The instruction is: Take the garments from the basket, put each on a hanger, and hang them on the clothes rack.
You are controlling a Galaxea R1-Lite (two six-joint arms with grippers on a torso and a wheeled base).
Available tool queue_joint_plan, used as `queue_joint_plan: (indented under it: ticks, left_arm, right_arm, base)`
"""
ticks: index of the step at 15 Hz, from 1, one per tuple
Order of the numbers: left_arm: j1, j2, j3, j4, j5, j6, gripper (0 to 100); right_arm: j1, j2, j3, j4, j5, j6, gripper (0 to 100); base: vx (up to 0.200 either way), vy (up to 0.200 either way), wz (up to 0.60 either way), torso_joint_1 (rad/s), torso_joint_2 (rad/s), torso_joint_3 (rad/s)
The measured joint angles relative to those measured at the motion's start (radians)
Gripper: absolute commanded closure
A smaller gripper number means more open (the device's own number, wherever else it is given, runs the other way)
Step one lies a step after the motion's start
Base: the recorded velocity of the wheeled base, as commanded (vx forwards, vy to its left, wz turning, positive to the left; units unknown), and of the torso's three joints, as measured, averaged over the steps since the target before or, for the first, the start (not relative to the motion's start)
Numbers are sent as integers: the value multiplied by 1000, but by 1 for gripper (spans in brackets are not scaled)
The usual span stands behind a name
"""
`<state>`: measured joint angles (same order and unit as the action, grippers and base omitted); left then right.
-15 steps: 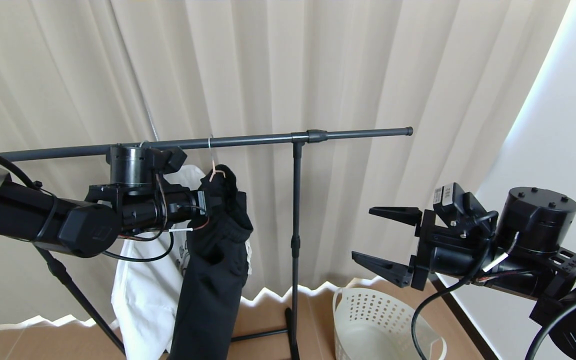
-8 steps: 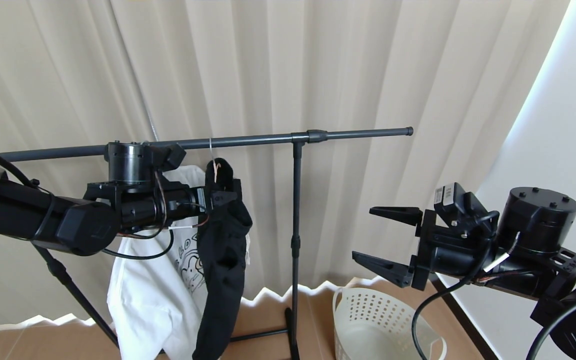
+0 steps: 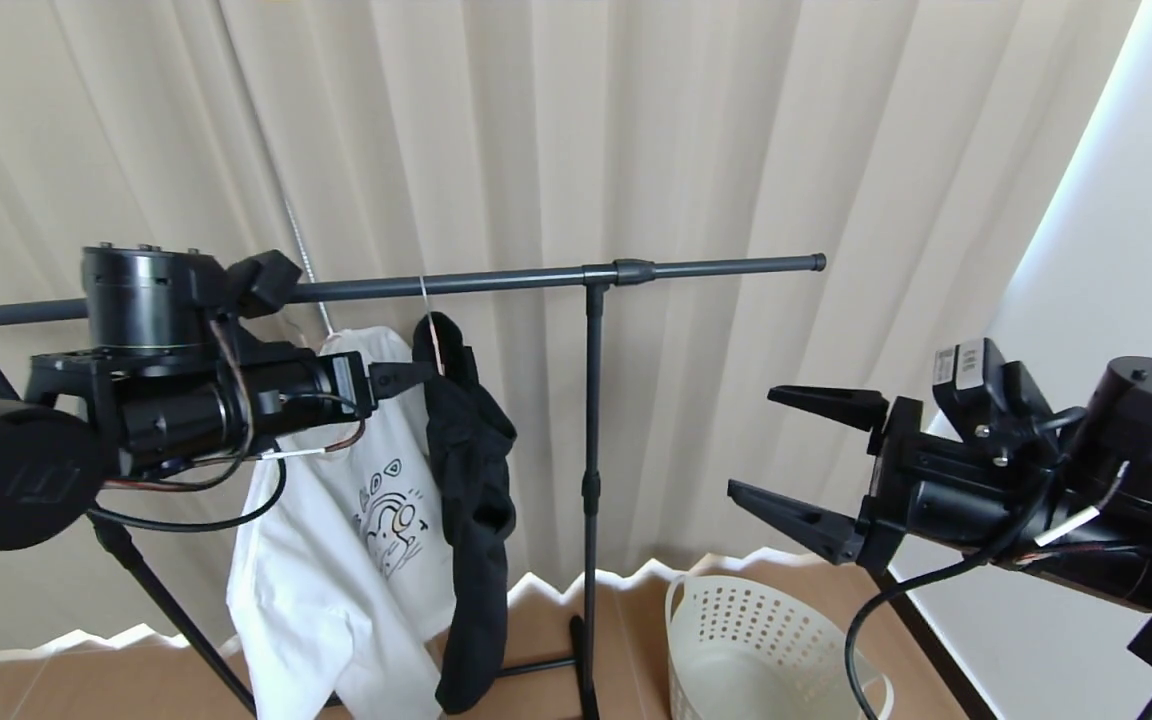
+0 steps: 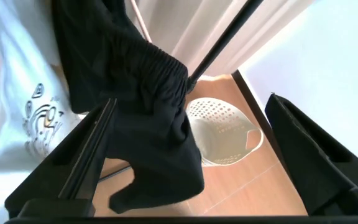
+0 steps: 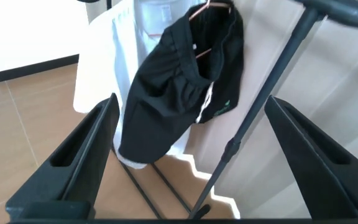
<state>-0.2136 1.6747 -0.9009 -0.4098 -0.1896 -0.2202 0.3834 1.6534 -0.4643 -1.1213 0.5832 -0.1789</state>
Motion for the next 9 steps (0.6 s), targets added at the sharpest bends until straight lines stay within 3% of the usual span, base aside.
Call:
queue_joint_plan:
  ticks: [4, 7, 9]
  left_arm:
    - [-7, -285, 188, 24, 40, 63, 0]
    - [-38, -499, 381, 46, 48, 128, 0]
    - [-77, -638, 506, 64, 51, 146, 0]
  right_arm:
    - [15, -127, -7, 5, -314, 31, 0]
    - [17, -216, 72, 22, -387, 91, 0]
    - [33, -288, 221, 25, -410, 92, 0]
  base:
    - [0, 0, 0, 0, 0, 0]
    - [0, 0, 0, 0, 0, 0]
    - [0, 0, 0, 0, 0, 0]
